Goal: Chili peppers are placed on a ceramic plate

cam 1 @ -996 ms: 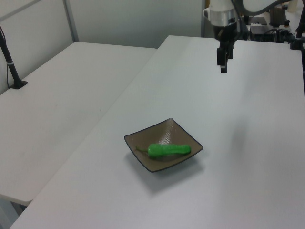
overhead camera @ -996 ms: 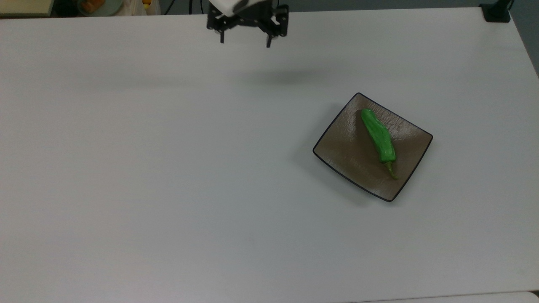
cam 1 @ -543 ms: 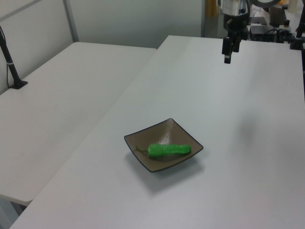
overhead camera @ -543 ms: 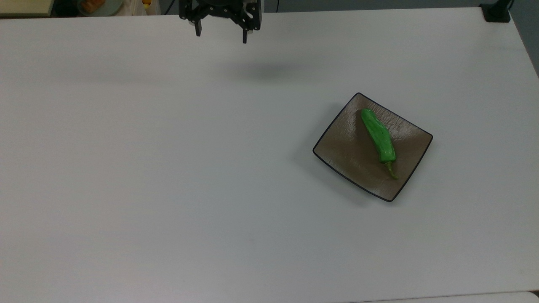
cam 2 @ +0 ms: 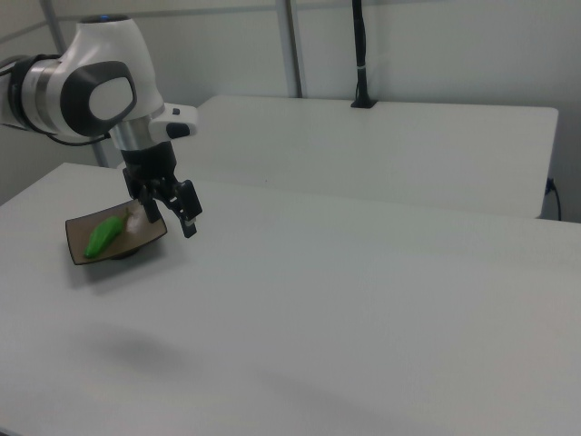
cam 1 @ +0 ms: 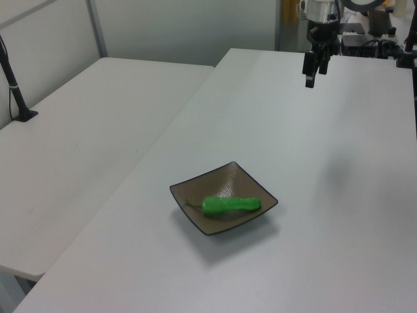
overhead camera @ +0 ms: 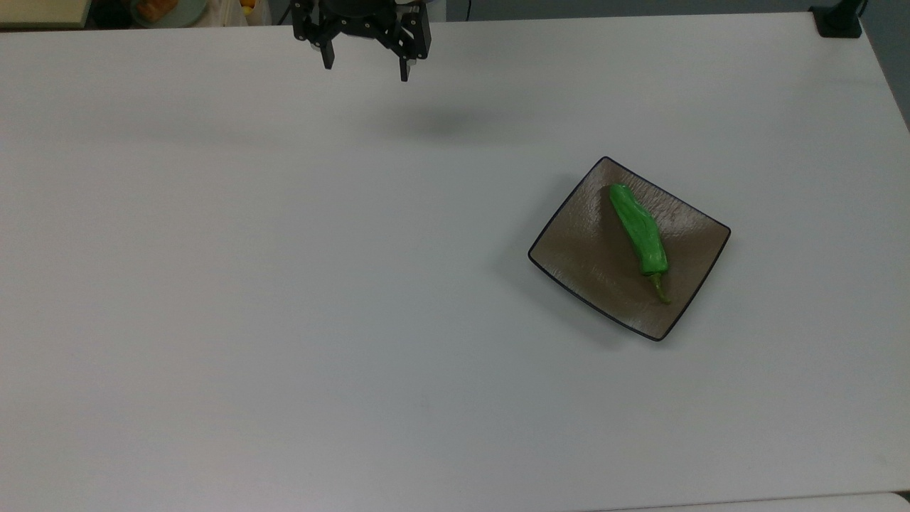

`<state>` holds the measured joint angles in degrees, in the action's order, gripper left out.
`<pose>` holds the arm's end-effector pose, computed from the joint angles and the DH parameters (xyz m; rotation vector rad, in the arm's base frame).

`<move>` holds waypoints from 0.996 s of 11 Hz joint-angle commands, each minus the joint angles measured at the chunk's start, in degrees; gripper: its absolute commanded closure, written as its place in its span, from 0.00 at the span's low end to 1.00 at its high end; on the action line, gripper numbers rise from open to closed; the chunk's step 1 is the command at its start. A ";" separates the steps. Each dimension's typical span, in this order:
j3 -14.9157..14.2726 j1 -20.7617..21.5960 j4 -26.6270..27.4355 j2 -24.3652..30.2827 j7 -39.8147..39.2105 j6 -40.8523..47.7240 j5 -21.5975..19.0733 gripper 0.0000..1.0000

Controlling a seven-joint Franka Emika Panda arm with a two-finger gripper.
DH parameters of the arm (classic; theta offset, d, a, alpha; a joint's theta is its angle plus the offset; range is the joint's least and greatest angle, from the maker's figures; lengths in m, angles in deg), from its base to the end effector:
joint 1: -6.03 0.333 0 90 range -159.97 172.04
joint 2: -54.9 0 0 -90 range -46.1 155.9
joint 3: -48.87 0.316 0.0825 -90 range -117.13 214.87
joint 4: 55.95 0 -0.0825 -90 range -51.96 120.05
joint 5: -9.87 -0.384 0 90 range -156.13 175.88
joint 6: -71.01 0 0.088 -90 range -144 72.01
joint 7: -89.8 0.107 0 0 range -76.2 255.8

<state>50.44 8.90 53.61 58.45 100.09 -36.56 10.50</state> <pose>0.5439 0.0417 0.5223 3.1288 -0.1549 0.0447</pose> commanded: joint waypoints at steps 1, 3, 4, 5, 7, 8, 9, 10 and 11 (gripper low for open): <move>0.10 -0.49 2.06 1.20 -0.27 -1.95 -1.51 0.00; 0.10 -0.31 1.89 0.50 -0.27 -1.95 -1.51 0.00; 0.01 -0.31 1.89 0.41 -0.35 -1.86 -1.51 0.00; 0.01 -0.31 1.89 0.41 -0.36 -1.86 -1.16 0.00; 0.01 -0.40 1.71 0.32 -1.14 -1.86 -0.72 0.00; 0.01 -0.40 1.71 0.32 -2.45 -1.86 -0.63 0.00; 0.01 -0.40 1.71 0.41 -4.90 -1.86 -0.54 0.00; 0.01 -0.40 1.62 0.41 -5.62 -1.95 -0.54 0.00; 0.01 -0.49 1.53 0.41 -5.63 -1.95 -0.54 0.00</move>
